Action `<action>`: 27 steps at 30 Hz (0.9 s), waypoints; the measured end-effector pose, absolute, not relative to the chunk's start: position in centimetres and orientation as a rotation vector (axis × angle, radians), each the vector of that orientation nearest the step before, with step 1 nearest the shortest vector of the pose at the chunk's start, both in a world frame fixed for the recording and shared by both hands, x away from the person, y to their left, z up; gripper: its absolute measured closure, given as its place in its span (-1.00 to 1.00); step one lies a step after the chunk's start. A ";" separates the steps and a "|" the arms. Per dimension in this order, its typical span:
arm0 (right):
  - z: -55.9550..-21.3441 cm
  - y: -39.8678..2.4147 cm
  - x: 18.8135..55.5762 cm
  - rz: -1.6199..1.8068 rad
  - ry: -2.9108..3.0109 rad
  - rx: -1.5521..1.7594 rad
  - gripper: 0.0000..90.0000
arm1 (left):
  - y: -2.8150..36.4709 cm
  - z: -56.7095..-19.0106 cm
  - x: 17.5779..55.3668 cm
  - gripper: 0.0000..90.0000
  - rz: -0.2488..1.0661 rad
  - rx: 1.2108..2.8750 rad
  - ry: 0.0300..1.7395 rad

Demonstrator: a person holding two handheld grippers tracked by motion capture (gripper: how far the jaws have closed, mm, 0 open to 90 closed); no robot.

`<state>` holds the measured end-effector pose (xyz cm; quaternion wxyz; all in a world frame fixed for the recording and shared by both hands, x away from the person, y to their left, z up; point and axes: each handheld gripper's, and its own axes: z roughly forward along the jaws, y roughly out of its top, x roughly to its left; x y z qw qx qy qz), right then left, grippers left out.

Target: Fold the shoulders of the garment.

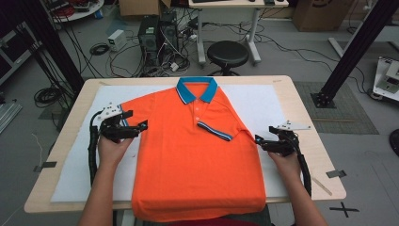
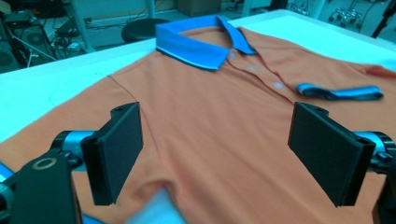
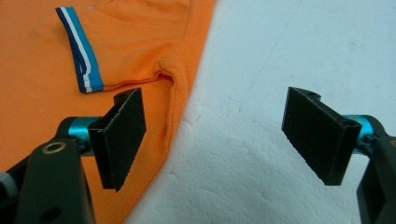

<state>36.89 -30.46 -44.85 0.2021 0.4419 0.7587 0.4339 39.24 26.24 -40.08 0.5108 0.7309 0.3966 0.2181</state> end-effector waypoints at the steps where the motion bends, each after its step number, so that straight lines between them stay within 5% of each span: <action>1: -44.8 -30.5 36.9 1.212 2.119 1.234 -0.51 | 26.3 -40.0 39.7 -0.60 0.523 1.765 0.965; 14: -44.9 -30.4 36.9 1.205 2.124 1.227 -0.51 | 27.3 -39.2 43.1 -0.60 0.548 1.777 1.085; 27: -44.9 -30.4 36.9 1.202 2.120 1.232 -0.51 | 29.7 -42.4 46.1 -0.60 0.521 1.793 1.286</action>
